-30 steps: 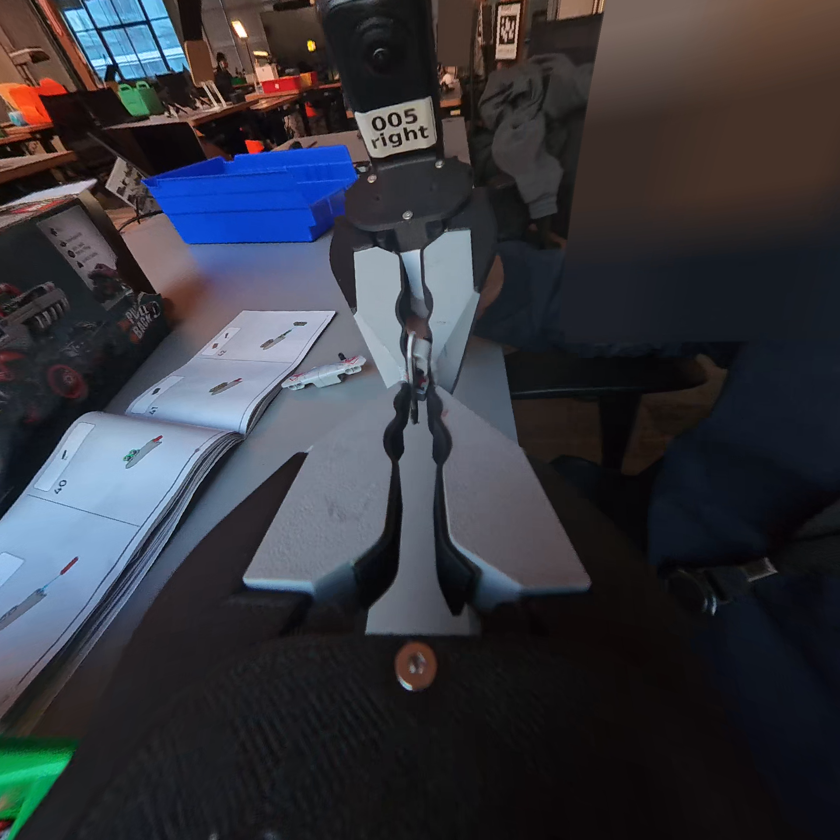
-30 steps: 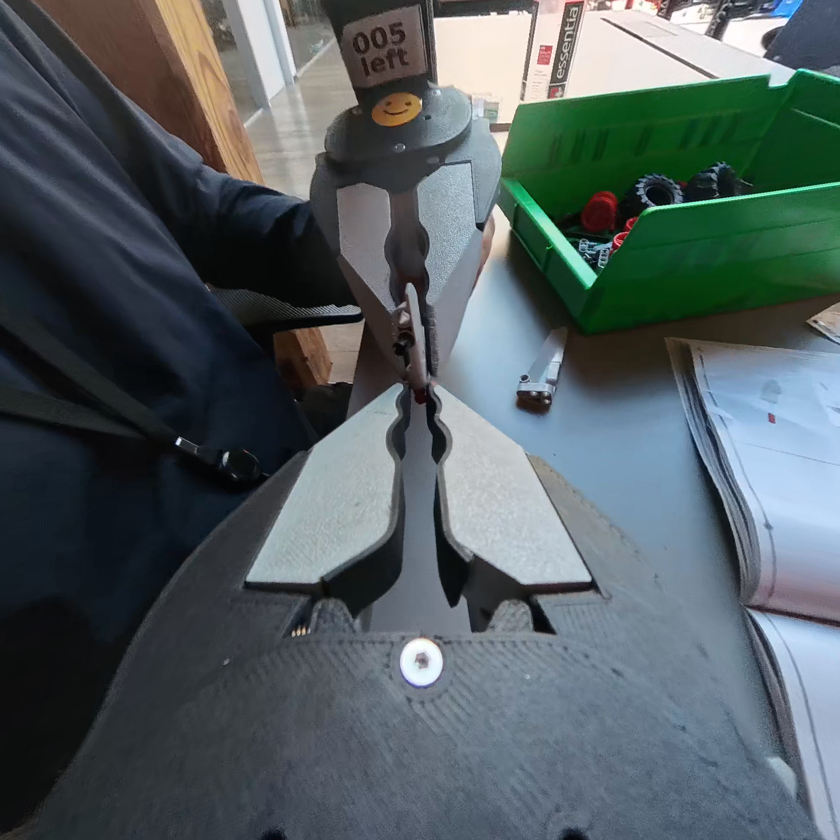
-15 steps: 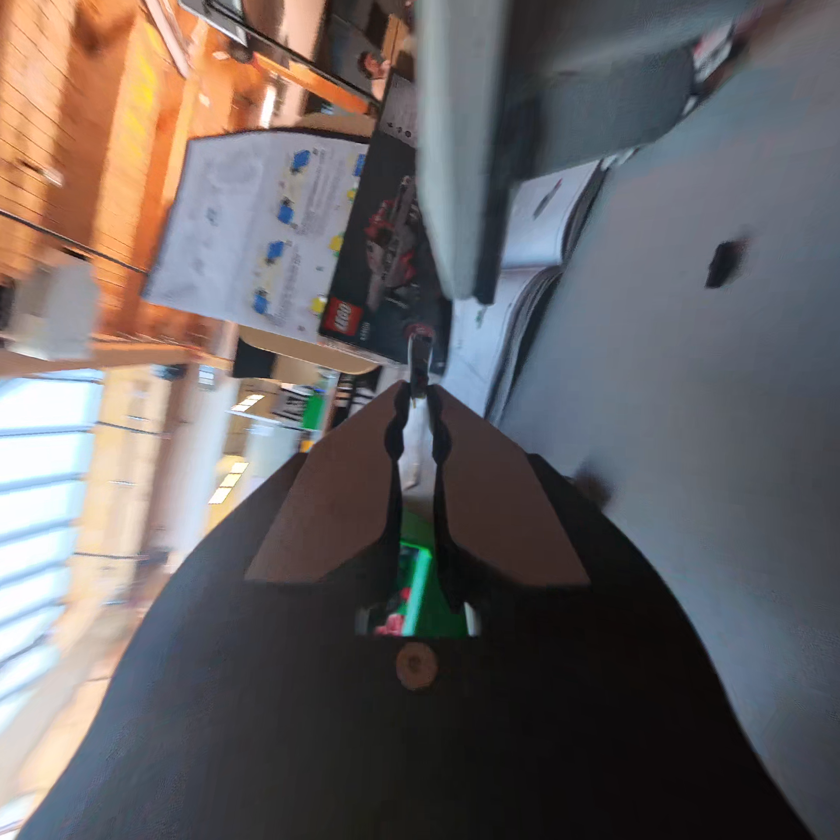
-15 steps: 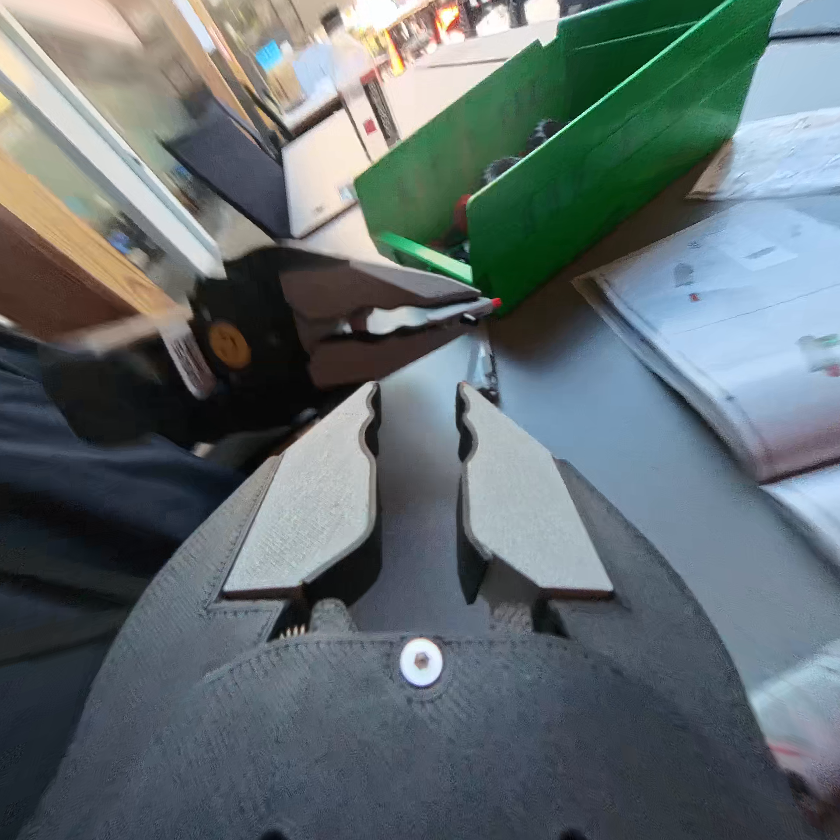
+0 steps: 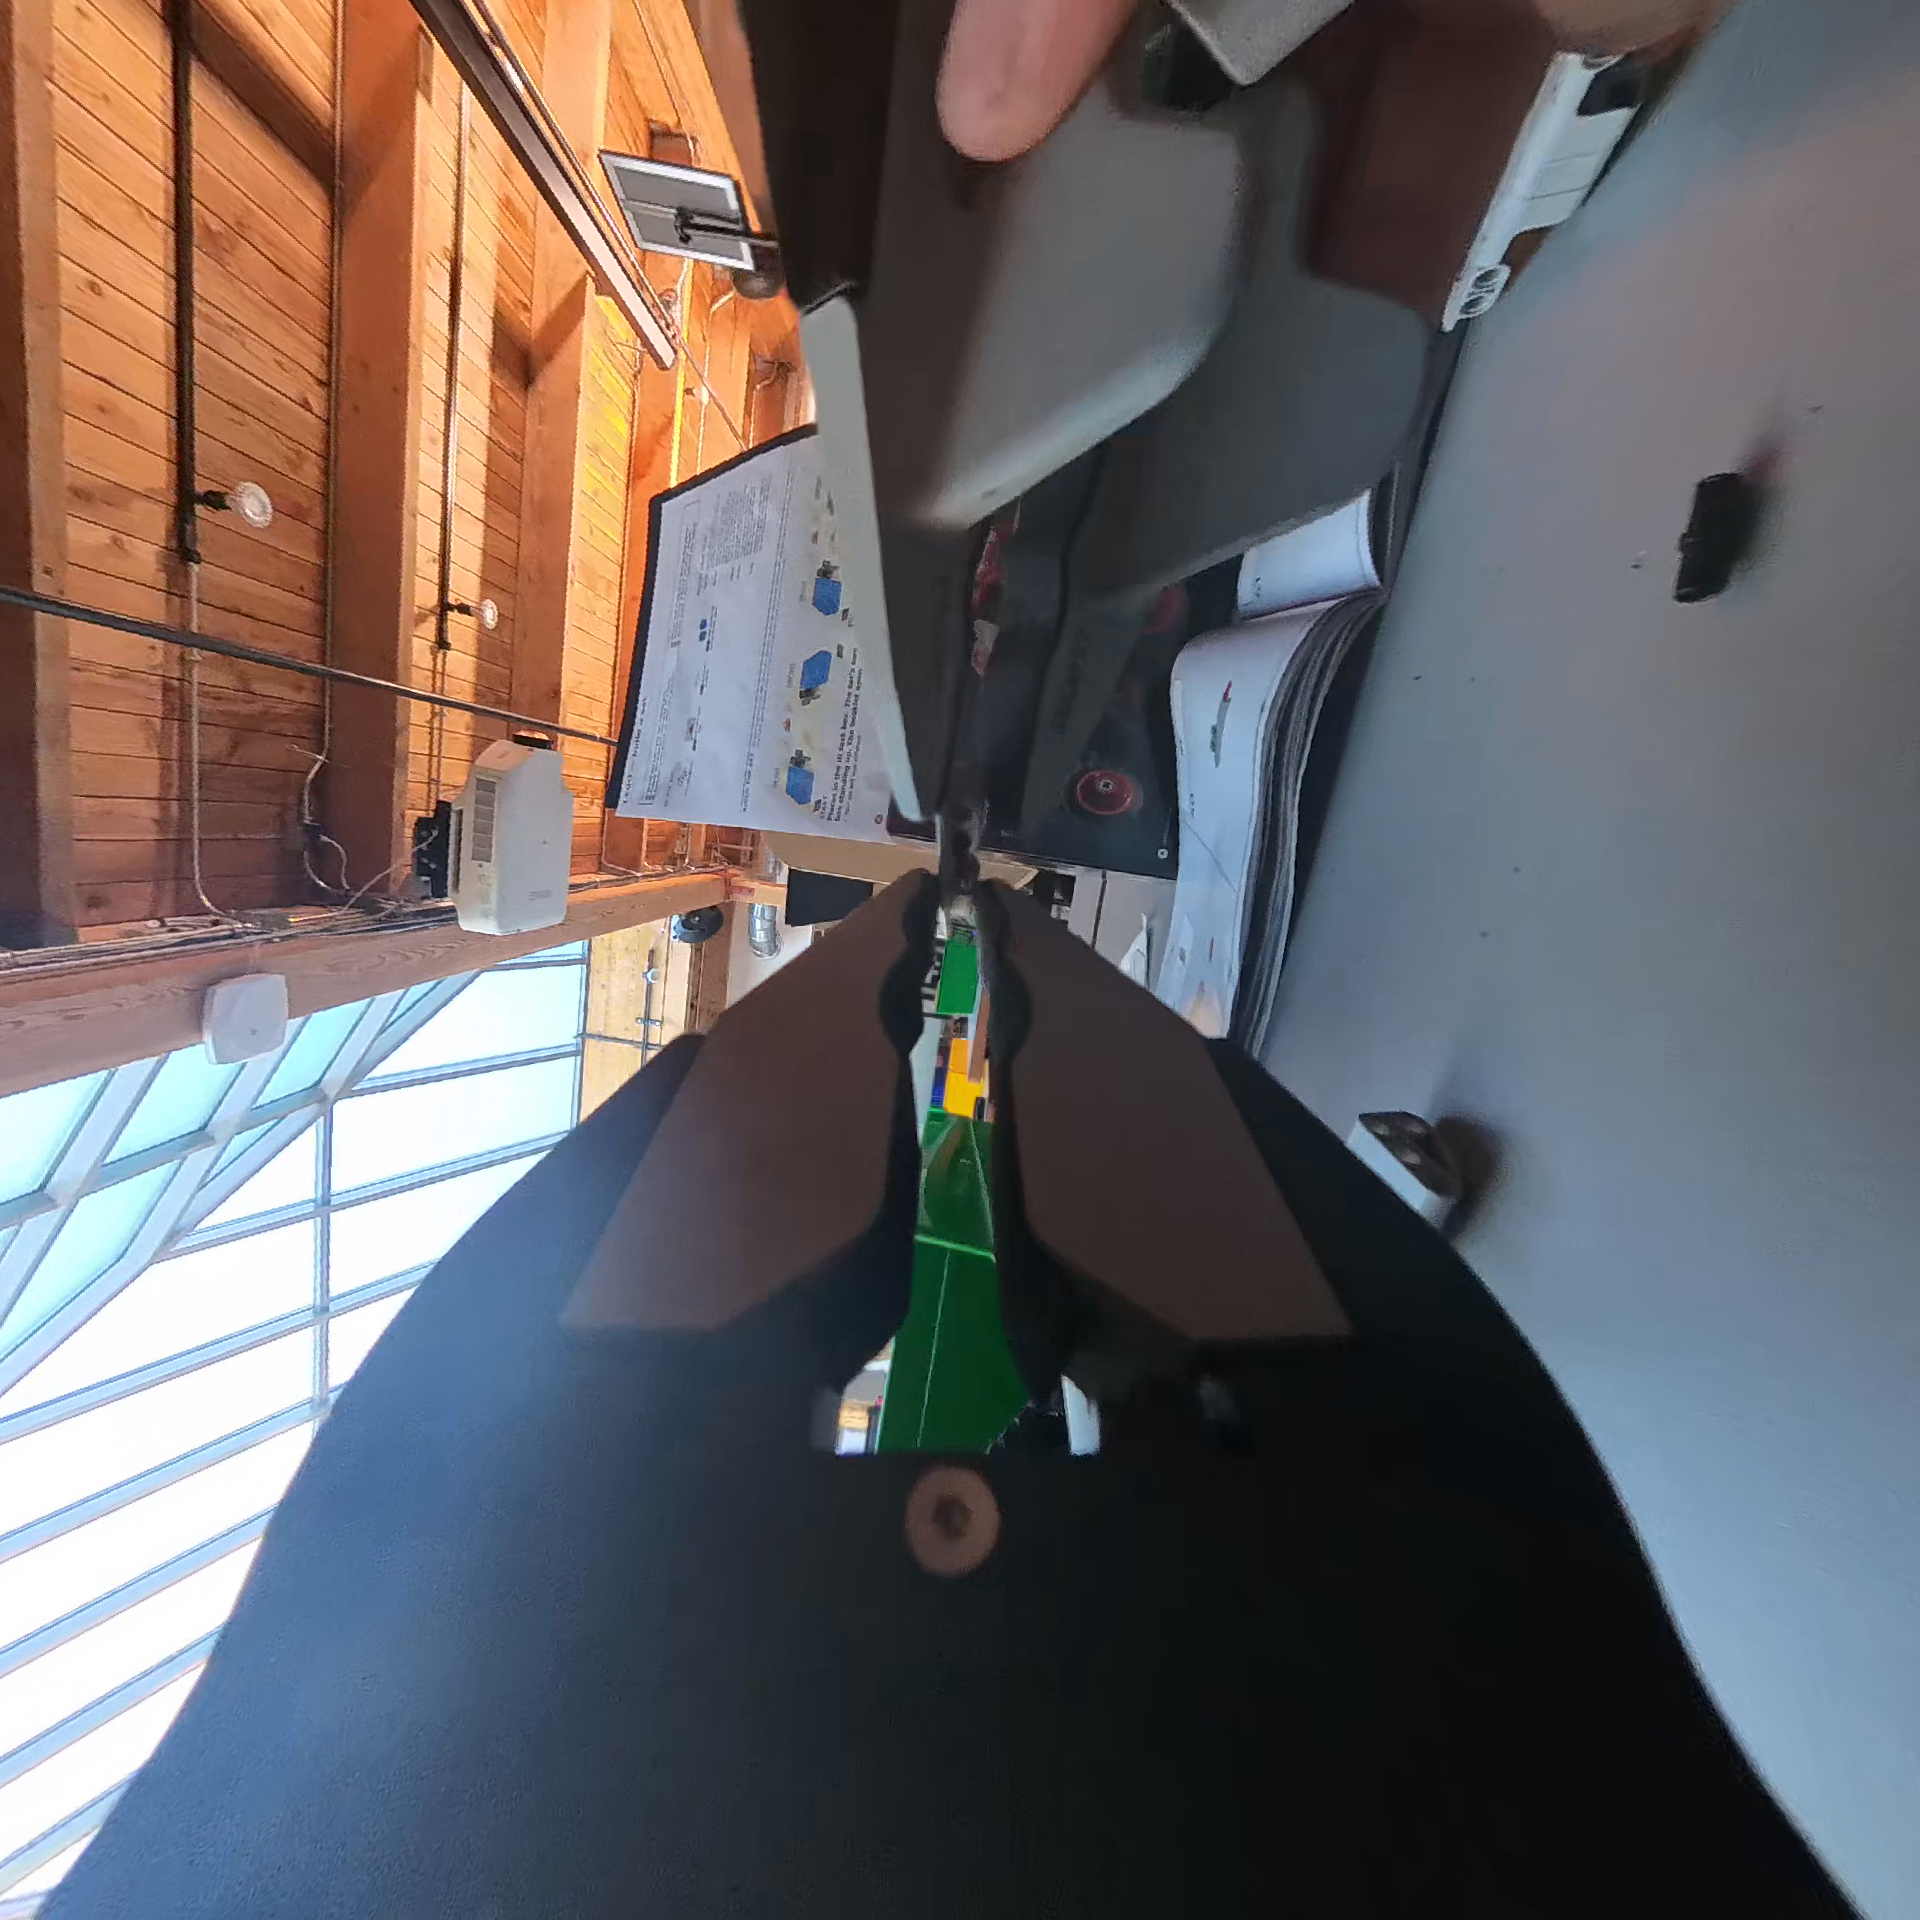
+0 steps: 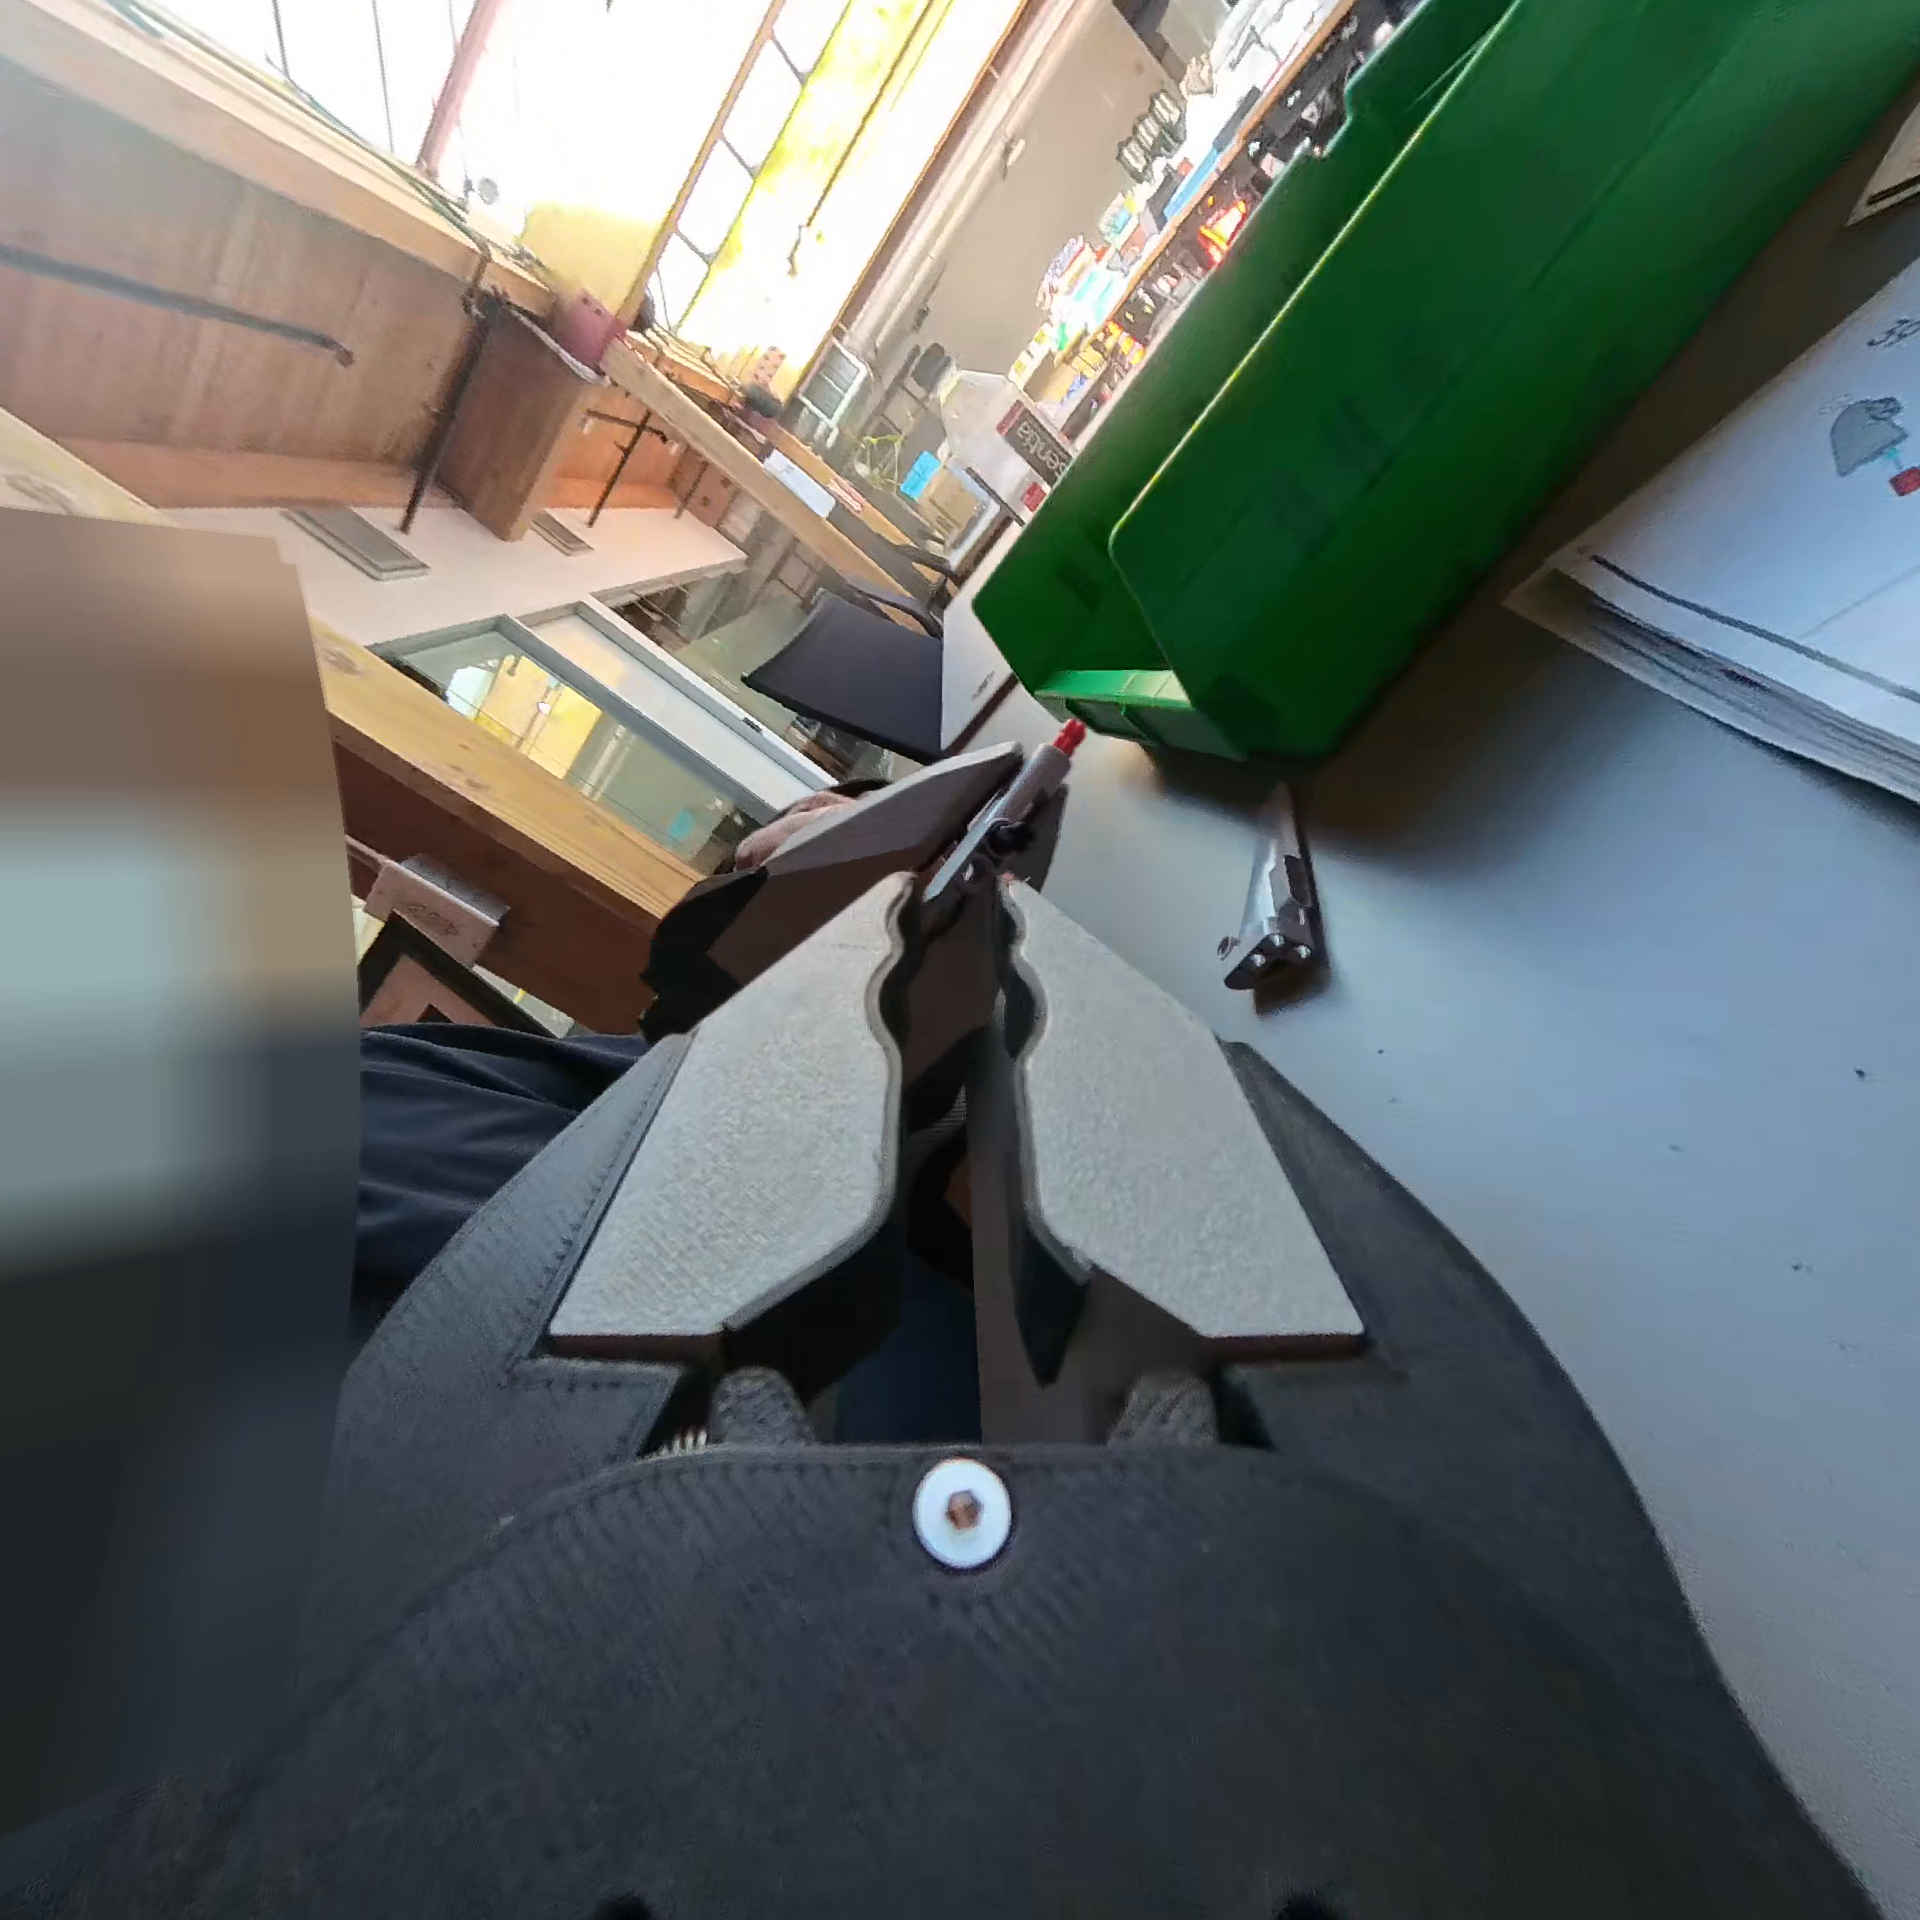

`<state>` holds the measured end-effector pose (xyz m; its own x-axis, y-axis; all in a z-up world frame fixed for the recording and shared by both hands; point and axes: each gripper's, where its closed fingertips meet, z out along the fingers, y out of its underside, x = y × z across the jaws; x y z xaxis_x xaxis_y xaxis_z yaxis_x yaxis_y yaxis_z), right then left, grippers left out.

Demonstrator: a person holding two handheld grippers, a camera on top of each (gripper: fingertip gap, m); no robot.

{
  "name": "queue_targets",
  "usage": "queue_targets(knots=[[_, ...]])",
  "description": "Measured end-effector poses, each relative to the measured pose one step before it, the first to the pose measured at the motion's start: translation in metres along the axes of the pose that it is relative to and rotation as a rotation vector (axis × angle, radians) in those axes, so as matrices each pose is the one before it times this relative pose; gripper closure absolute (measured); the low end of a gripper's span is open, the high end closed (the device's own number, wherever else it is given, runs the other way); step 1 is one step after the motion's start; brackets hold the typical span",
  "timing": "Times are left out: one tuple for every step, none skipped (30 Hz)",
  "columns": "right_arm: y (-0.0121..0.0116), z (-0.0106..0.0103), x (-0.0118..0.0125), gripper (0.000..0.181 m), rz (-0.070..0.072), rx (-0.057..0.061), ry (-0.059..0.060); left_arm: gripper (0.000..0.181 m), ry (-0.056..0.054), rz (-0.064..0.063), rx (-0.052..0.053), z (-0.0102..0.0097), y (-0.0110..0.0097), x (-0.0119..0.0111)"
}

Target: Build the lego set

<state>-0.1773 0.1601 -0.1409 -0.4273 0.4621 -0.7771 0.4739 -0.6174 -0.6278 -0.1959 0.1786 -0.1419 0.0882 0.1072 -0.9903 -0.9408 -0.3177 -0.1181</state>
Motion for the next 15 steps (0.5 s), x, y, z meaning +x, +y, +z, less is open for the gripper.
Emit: queue_targets(knots=[[-0.00179,-0.00148,0.00089,0.172,0.0195,0.015,-0.0122,0.178,-0.0019,0.0017,0.0015,-0.00018,0.00004,0.00006],[-0.0013,-0.00143,0.00051,0.172,0.0206,0.0102,-0.013,0.179,0.0011,-0.002,0.0008,-0.00013,-0.00005,0.00027],[-0.00108,-0.00166,0.00086,0.173,0.0113,0.007,-0.0067,0.18,-0.0044,0.002,0.0011,-0.00029,-0.00022,-0.00058],[-0.00087,-0.00166,0.00147,0.174,0.0008,0.006,0.0027,0.179,-0.0093,0.0028,0.0017,-0.00041,-0.00014,-0.00124],[0.00064,-0.00136,0.00209,0.177,-0.006,-0.0064,0.0123,0.179,-0.0031,0.0009,0.0046,-0.00052,-0.00056,-0.00037],[0.00166,-0.00094,0.00198,0.18,-0.0117,-0.0145,0.0144,0.18,0.0084,0.002,0.0048,-0.00053,-0.00087,0.00149],[0.00057,-0.00096,0.00053,0.181,-0.0113,-0.0054,0.0073,0.18,-0.0016,0.0069,0.0025,-0.00016,-0.00056,0.0006],[-0.00091,-0.00099,0.00066,0.181,-0.0068,0.0055,0.0084,0.18,-0.0027,0.0133,-0.0002,0.00009,-0.00017,0.00084],[-0.00127,-0.00054,0.00095,0.181,-0.0105,0.0084,0.0115,0.18,0.009,0.0051,-0.005,0.00079,0.00082,0.0023],[-0.00038,-0.00009,0.00157,0.181,-0.0136,0.0024,0.0172,0.181,0.0101,-0.0021,-0.004,0.00053,0.00094,0.00199],[0.00165,0.00068,0.0011,0.181,-0.0119,-0.0144,0.0132,0.181,0.0021,-0.0003,0.0008,-0.00013,0.00026,0.00018],[0.00124,0.00046,0.0001,0.181,-0.011,-0.0137,0.0069,0.181,-0.0023,-0.0001,0.003,-0.00066,-0.00025,-0.00059],[-0.00043,-0.0004,-0.00006,0.181,-0.0125,-0.0018,0.008,0.181,-0.0018,0.0015,0.0043,-0.00075,-0.00057,-0.00033],[-0.00113,-0.00073,0.00026,0.181,-0.012,0.0029,0.0104,0.181,0.0014,0.0031,0.008,-0.00068,-0.00121,0.0005],[-0.00107,-0.00088,0.00074,0.178,-0.0068,0.0016,0.0109,0.181,0.0004,0.002,0.0025,-0.00033,-0.00048,0.0004]])
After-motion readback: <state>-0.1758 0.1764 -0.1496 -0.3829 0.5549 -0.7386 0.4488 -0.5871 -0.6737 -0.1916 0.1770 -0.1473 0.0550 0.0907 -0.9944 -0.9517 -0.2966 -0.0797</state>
